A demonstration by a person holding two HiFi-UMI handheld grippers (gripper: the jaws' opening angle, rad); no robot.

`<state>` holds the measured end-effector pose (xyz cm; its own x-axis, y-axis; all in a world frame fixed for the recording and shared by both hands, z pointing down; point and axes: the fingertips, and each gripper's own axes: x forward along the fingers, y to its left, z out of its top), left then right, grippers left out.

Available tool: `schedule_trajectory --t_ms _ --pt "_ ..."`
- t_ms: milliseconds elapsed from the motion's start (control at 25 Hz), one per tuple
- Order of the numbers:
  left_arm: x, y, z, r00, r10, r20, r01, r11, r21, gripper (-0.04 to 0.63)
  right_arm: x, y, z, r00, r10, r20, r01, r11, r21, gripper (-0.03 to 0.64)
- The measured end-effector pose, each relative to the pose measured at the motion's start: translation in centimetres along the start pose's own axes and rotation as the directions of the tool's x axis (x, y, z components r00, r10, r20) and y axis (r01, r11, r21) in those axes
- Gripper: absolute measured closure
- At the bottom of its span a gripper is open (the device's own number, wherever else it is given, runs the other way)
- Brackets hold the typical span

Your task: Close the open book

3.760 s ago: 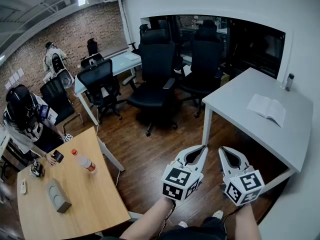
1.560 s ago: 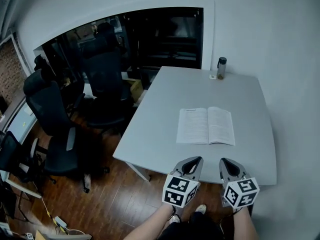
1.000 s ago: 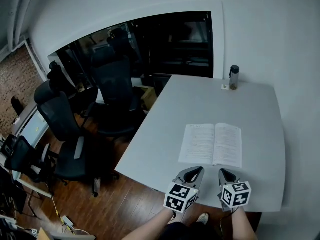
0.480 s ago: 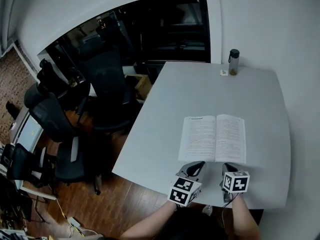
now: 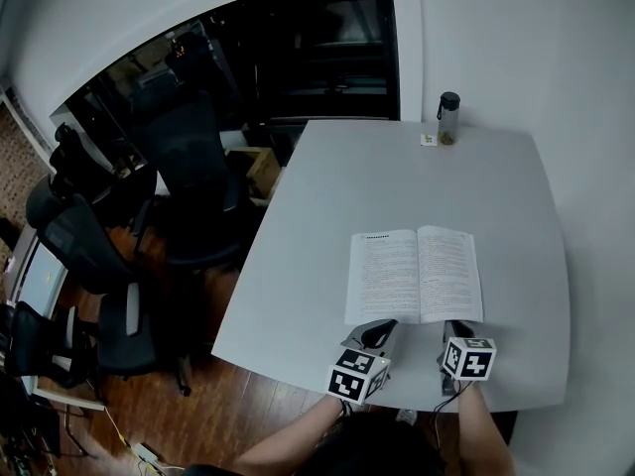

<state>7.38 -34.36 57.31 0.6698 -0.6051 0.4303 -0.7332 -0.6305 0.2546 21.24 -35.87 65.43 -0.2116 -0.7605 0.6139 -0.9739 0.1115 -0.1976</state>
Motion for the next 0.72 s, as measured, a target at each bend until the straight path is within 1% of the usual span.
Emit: schedule_trajectory --t_ms 160,240,360,440,520,720 --pt "-0.4 0.8 0.2 1.0 0.011 0.004 -0.011 1.0 -0.007 0.591 -1.2 1.7 2.5 0.993 0.04 0.108 -0.028 0.994 -0.11 0.611" --pt "-0.7 1.1 0.1 1.0 0.019 0.007 -0.019 1.0 -0.015 0.591 -1.6 3.3 3.5 0.988 0.076 0.137 -0.051 0.983 -0.176 0.611" --pt "-1.5 1.8 0.0 0.999 0.037 0.016 -0.036 0.999 -0.027 0.591 -1.8 6.2 4.6 0.976 0.144 0.163 -0.096 0.958 -0.271 0.611" --pt "-2.2 2.2 -0.2 0.998 0.052 0.02 -0.051 0.998 -0.037 0.591 -1.6 7.9 5.2 0.967 0.189 0.168 -0.129 0.94 -0.315 0.611" --pt "-3.0 2.6 -0.6 0.997 0.069 0.022 -0.068 0.996 -0.049 0.591 -1.3 9.3 5.6 0.961 0.224 0.16 -0.161 0.929 -0.333 0.611" --pt "-5.0 4.0 -1.4 0.993 0.114 0.024 -0.112 0.991 -0.077 0.591 0.2 11.4 5.1 0.961 0.257 0.106 -0.206 0.914 -0.35 0.611"
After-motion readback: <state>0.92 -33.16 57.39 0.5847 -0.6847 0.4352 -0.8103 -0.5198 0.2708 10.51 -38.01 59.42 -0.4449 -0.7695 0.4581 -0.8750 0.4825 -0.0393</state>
